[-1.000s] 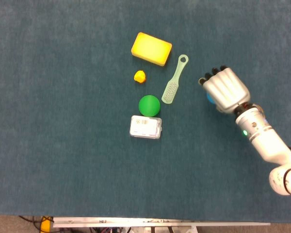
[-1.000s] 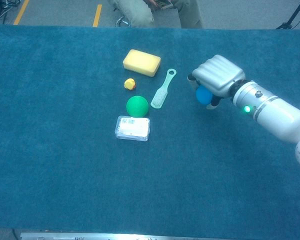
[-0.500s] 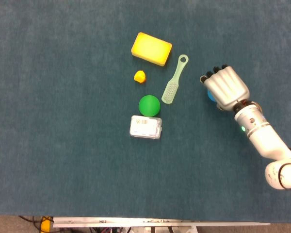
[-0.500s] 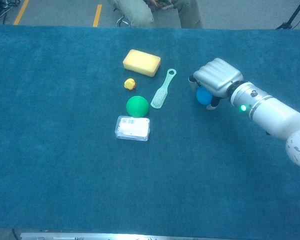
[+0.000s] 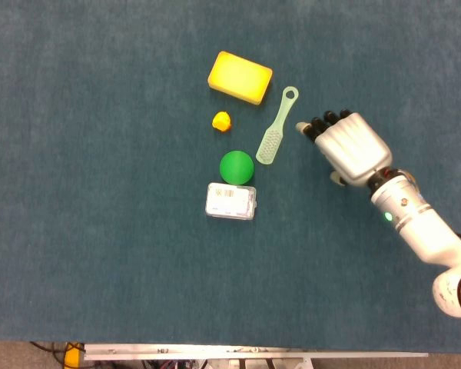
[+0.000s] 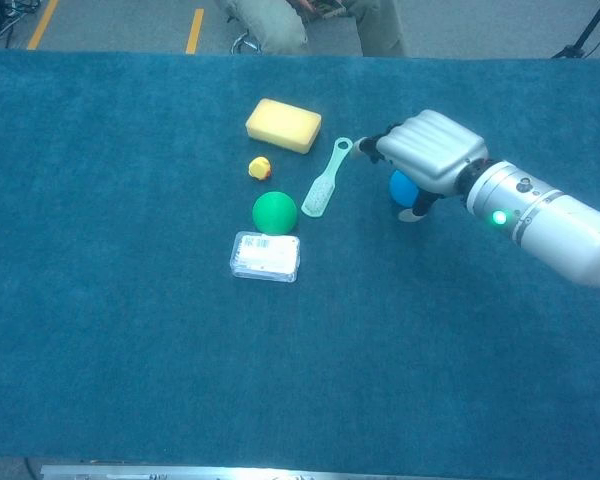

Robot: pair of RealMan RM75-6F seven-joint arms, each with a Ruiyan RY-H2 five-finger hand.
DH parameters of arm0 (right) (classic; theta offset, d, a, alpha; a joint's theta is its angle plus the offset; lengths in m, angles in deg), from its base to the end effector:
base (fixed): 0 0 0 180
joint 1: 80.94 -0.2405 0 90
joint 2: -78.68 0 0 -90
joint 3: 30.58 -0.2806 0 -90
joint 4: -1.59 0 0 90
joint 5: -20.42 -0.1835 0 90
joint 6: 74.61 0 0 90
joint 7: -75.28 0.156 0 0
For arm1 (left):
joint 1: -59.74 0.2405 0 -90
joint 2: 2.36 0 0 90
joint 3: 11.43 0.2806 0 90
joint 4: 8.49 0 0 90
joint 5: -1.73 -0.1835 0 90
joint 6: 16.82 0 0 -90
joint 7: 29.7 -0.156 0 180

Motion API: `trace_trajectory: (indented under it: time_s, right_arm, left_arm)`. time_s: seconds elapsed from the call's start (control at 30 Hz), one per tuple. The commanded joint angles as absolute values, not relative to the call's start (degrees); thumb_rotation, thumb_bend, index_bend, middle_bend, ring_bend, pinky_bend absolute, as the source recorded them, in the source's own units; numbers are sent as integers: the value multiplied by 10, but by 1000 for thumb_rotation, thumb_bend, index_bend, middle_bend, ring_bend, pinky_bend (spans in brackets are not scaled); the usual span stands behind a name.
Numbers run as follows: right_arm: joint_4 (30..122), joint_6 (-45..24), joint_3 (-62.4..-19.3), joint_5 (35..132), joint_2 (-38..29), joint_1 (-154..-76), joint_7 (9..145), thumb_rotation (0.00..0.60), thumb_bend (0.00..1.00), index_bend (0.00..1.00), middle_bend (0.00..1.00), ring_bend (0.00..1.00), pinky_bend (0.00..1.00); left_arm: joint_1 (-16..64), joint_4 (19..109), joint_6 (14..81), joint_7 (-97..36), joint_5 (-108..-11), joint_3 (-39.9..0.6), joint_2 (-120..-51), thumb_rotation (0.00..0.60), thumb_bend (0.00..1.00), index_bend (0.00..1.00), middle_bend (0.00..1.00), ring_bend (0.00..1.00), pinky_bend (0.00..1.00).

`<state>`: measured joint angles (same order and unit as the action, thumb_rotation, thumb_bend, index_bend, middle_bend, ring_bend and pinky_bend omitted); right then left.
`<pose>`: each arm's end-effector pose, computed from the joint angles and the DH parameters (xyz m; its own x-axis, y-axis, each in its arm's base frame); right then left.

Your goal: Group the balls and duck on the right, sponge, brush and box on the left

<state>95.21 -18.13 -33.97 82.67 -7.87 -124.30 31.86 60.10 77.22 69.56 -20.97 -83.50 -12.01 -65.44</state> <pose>-0.1568 -0.3283 -0.0052 0.7439 -0.1730 0.6455 -0.6198 -0.5399 0.5696 -0.3617 0.1548 0.2103 0.3773 0.0419 0.9251 0.9201 0.0967 -0.3796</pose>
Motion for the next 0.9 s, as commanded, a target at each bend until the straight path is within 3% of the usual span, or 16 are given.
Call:
trace_trajectory:
  time_s: [0.03, 0.23, 0.4, 0.9]
  right_arm:
    - [978, -187, -346, 842, -72, -1254, 325, 600, 96, 209, 320, 269, 389]
    - [974, -211, -362, 829, -101, -1295, 281, 600, 94, 209, 320, 262, 389]
    - [947, -224, -370, 796, -139, -1328, 236, 600, 2, 209, 292, 230, 366]
    - [869, -243, -370, 739, -216, -1387, 196, 600, 0, 209, 277, 221, 360]
  left_arm:
    - [602, 772, 696, -209, -836, -119, -654, 600, 246, 139, 190, 206, 35]
    - [609, 771, 704, -203, -833, -118, -648, 600, 246, 139, 190, 206, 34]
    - [617, 767, 708, -193, -828, -116, -643, 600, 246, 139, 188, 205, 35]
    - [624, 760, 708, -183, -821, -118, -638, 600, 246, 139, 186, 203, 34]
